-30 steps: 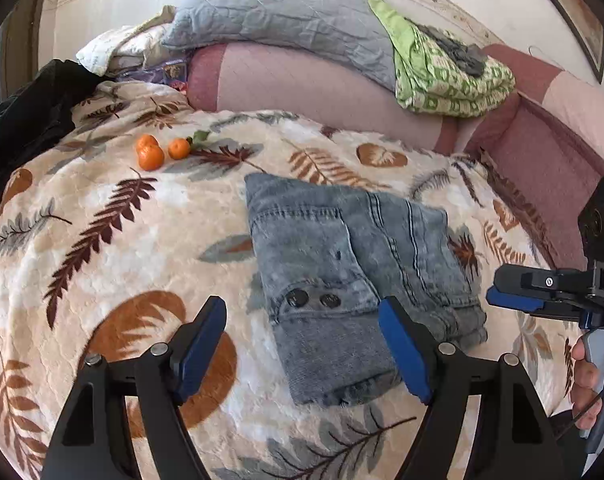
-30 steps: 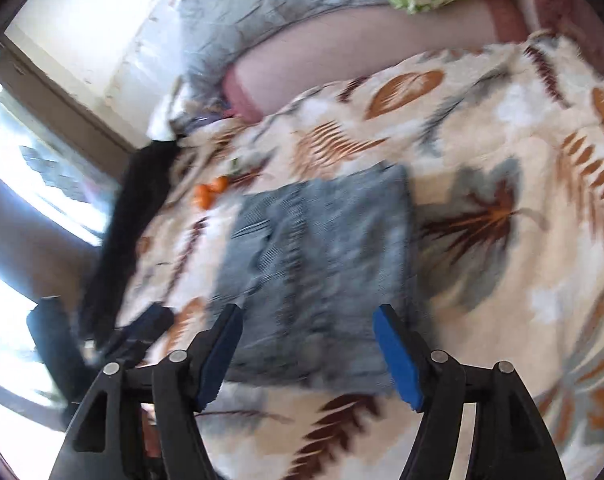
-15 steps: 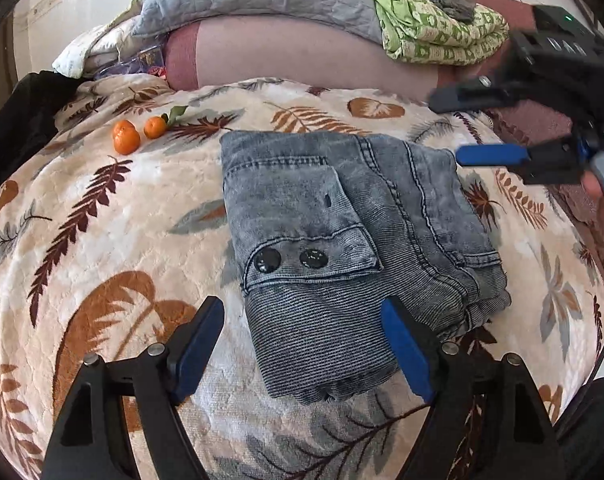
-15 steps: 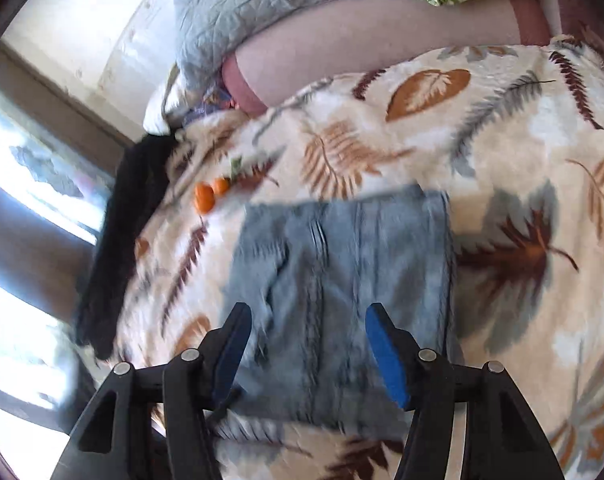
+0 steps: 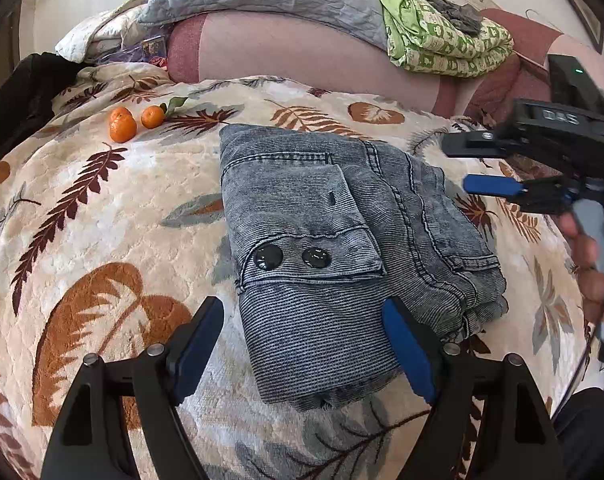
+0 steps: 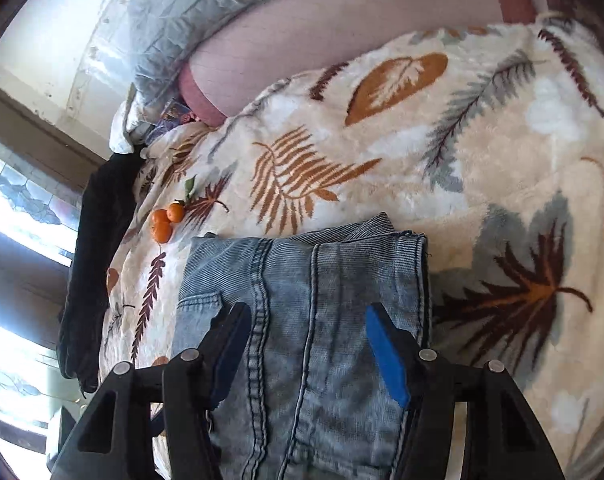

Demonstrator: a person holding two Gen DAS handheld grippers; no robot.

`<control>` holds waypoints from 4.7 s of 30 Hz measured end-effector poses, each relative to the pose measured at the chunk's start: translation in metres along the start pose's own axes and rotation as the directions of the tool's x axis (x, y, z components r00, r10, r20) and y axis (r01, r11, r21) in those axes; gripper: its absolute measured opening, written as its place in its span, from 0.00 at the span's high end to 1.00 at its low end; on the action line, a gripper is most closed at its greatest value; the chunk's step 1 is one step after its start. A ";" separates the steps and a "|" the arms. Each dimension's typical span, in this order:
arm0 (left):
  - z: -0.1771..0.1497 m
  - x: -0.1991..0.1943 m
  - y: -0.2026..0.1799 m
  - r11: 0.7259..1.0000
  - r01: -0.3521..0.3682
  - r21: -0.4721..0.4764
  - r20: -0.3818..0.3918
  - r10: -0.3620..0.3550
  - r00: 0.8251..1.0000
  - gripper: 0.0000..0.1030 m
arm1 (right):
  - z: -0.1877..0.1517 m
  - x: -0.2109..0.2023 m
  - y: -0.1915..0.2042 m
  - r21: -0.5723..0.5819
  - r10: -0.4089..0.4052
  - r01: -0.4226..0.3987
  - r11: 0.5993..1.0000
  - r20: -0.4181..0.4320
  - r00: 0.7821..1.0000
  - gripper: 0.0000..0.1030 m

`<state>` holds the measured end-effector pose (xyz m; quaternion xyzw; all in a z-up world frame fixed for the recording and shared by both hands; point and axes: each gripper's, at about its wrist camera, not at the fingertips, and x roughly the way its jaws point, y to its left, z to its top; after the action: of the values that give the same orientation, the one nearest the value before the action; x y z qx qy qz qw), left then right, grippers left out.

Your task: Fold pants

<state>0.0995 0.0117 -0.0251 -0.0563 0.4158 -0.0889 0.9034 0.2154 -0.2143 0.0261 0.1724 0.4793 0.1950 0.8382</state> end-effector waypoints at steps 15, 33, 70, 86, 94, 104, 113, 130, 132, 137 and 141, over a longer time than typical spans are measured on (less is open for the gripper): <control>-0.028 -0.048 -0.007 0.998 -0.054 -0.021 0.064 0.055 0.996 0.20 | -0.160 -0.076 0.012 -0.194 -0.183 0.236 0.952 0.254 0.950 0.21; -0.057 -0.064 0.005 0.967 -0.253 -0.033 0.075 0.255 0.964 0.20 | -0.171 -0.071 0.017 -0.232 -0.161 0.222 0.947 0.254 0.954 0.15; -0.040 -0.077 -0.039 0.901 -0.433 0.037 0.098 0.428 0.898 0.20 | -0.170 -0.085 0.013 -0.224 -0.182 0.252 0.941 0.291 0.939 0.15; -0.037 -0.085 -0.062 0.955 -0.297 0.017 0.053 0.295 0.954 0.20 | -0.173 -0.099 0.001 -0.193 -0.186 0.254 0.948 0.310 0.932 0.15; -0.038 -0.084 -0.059 0.966 -0.260 -0.005 0.038 0.260 0.965 0.20 | -0.174 -0.099 0.001 -0.197 -0.195 0.263 0.945 0.309 0.931 0.15; -0.039 -0.082 -0.050 0.970 -0.241 -0.035 0.035 0.243 0.970 0.20 | -0.176 -0.090 0.005 -0.216 -0.208 0.276 0.937 0.294 0.933 0.15; -0.039 -0.081 -0.033 0.972 -0.223 -0.070 0.029 0.225 0.974 0.20 | -0.175 -0.080 0.011 -0.236 -0.227 0.297 0.925 0.284 0.932 0.15; -0.032 -0.100 -0.022 0.988 -0.135 -0.076 0.072 0.141 0.987 0.20 | -0.157 -0.103 0.066 -0.348 -0.267 0.319 0.882 0.188 0.945 0.15; -0.031 -0.098 -0.023 0.990 -0.120 -0.077 0.065 0.125 0.990 0.20 | -0.155 -0.104 0.071 -0.370 -0.280 0.328 0.869 0.178 0.943 0.15; -0.030 -0.098 -0.023 0.988 -0.133 -0.073 0.069 0.138 0.988 0.20 | -0.155 -0.110 0.072 -0.373 -0.287 0.332 0.866 0.173 0.942 0.15; -0.027 -0.096 -0.020 0.987 -0.137 -0.089 0.063 0.143 0.988 0.20 | -0.153 -0.110 0.071 -0.365 -0.285 0.328 0.871 0.167 0.944 0.15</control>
<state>0.0147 0.0109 0.0321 -0.0679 0.3906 -0.0055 0.9180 0.0199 -0.1914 0.0668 -0.0649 0.4066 0.1407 0.9004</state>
